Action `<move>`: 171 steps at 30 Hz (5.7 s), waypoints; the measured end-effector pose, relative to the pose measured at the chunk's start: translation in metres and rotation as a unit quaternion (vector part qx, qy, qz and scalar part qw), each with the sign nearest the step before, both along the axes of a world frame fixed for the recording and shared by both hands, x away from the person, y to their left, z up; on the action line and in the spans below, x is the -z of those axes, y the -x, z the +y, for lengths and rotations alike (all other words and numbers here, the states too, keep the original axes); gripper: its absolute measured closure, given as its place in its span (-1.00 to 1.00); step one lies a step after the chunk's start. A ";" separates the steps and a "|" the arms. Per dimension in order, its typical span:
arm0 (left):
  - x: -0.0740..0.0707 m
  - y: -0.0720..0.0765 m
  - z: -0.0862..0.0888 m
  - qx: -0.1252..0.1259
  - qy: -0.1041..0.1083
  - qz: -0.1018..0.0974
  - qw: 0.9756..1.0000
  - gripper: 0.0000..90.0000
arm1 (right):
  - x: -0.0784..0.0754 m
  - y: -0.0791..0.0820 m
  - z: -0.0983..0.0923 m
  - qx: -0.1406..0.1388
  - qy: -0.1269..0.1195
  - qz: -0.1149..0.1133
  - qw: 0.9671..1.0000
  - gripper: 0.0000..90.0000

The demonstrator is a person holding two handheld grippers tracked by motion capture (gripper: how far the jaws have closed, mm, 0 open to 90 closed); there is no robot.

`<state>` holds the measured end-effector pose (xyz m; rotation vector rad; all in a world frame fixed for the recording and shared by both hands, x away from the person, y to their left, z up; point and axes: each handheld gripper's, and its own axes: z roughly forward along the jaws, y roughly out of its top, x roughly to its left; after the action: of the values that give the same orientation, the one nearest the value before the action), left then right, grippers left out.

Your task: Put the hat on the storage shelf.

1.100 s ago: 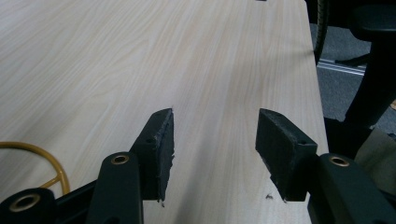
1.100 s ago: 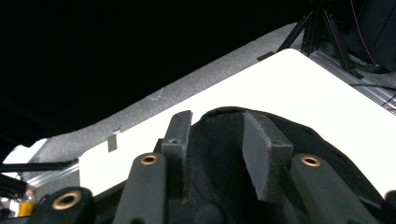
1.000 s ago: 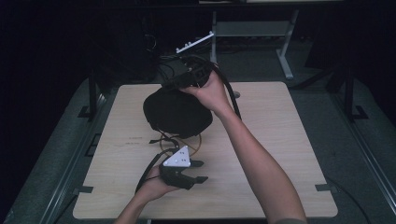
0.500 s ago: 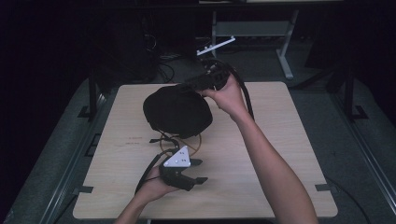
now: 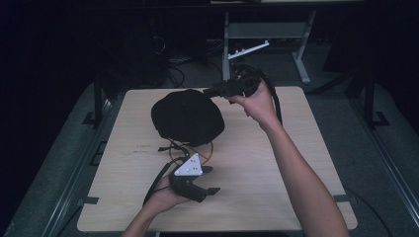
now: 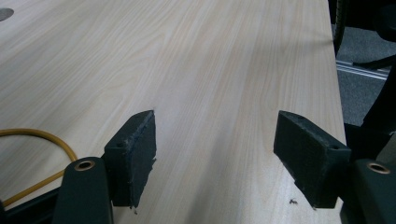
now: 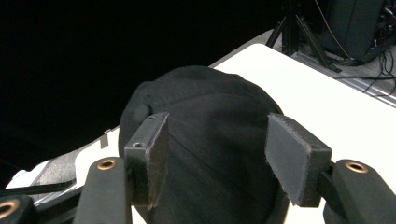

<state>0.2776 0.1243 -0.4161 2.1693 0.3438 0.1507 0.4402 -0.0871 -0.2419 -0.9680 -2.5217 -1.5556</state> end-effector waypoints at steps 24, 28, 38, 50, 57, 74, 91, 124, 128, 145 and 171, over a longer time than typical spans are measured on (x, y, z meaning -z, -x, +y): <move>0.001 0.001 0.000 -0.006 -0.003 -0.005 1.000 -0.40 | 0.009 0.012 -0.051 0.030 0.005 0.006 1.000 -0.22; 0.001 0.001 0.000 -0.006 -0.004 -0.006 1.000 -0.40 | 0.009 0.015 -0.055 0.027 0.005 0.006 1.000 -0.23; 0.001 0.001 0.001 -0.009 -0.003 -0.008 1.000 -0.40 | 0.017 0.021 -0.069 0.033 0.008 0.010 0.999 -0.24; 0.002 0.000 0.003 -0.015 -0.005 -0.006 1.000 -0.41 | 0.026 0.030 -0.086 0.037 0.007 0.011 0.999 -0.25; 0.003 0.000 0.003 -0.014 -0.007 -0.006 1.000 -0.42 | 0.035 0.036 -0.093 0.035 0.004 0.016 0.999 -0.26; 0.003 0.000 0.005 -0.014 -0.009 -0.010 1.000 -0.43 | 0.063 0.050 -0.111 0.036 0.005 0.031 0.999 -0.27; 0.004 0.000 0.005 -0.017 -0.006 -0.005 1.000 -0.43 | 0.095 0.069 -0.138 0.048 -0.002 0.051 0.998 -0.28; 0.005 0.002 0.005 -0.019 -0.010 -0.004 1.000 -0.43 | 0.142 0.106 -0.183 0.066 -0.002 0.077 0.995 -0.34; 0.005 0.002 0.005 -0.018 -0.011 -0.005 1.000 -0.43 | 0.148 0.112 -0.189 0.069 -0.003 0.083 0.994 -0.34; 0.008 0.002 0.004 -0.020 -0.012 -0.007 1.000 -0.43 | 0.173 0.139 -0.204 0.084 -0.004 0.085 0.993 -0.35; 0.009 0.003 0.002 -0.017 -0.005 -0.004 1.000 -0.43 | 0.206 0.196 -0.232 0.103 -0.022 0.090 0.990 -0.42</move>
<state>0.2743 0.1266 -0.4250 2.1725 0.3751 0.1804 0.2443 -0.3187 -0.4477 -1.3344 -2.3175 -1.4868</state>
